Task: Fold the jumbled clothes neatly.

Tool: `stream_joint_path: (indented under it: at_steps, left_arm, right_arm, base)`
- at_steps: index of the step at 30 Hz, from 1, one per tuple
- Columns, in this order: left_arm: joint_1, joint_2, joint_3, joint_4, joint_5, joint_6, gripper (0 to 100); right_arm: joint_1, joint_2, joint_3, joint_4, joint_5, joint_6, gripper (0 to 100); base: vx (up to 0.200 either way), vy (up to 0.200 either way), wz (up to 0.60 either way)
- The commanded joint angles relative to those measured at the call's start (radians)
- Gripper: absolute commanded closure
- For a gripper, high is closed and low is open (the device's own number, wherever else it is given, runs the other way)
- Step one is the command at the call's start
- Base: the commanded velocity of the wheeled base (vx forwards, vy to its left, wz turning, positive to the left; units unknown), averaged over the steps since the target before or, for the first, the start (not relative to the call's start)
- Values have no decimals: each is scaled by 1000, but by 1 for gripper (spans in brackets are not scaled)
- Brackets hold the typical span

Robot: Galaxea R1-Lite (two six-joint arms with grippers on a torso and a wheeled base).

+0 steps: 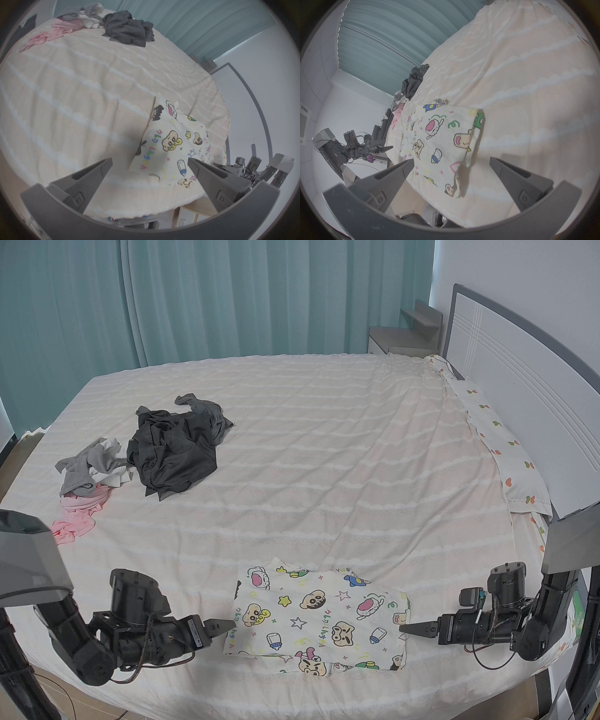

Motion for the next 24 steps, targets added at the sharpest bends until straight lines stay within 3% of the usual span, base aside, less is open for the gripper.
stream_joint_path:
  at_steps: [1,8,18,24]
  left_arm:
    - [8,239,-144,-53,2,64,0]
    - [6,347,-263,-112,-26,64,0]
    - [14,377,-319,-145,-106,63,0]
    - [3,393,-355,-147,-110,61,0]
  right_arm:
    - [17,91,-92,-25,-9,19,0]
    - [20,138,-140,-32,-9,22,0]
    - [78,138,-159,-37,-6,54,0]
    - [104,143,-186,-36,-7,76,0]
  base:
    - [0,0,0]
    - [0,0,0]
    - [0,0,0]
    - [0,0,0]
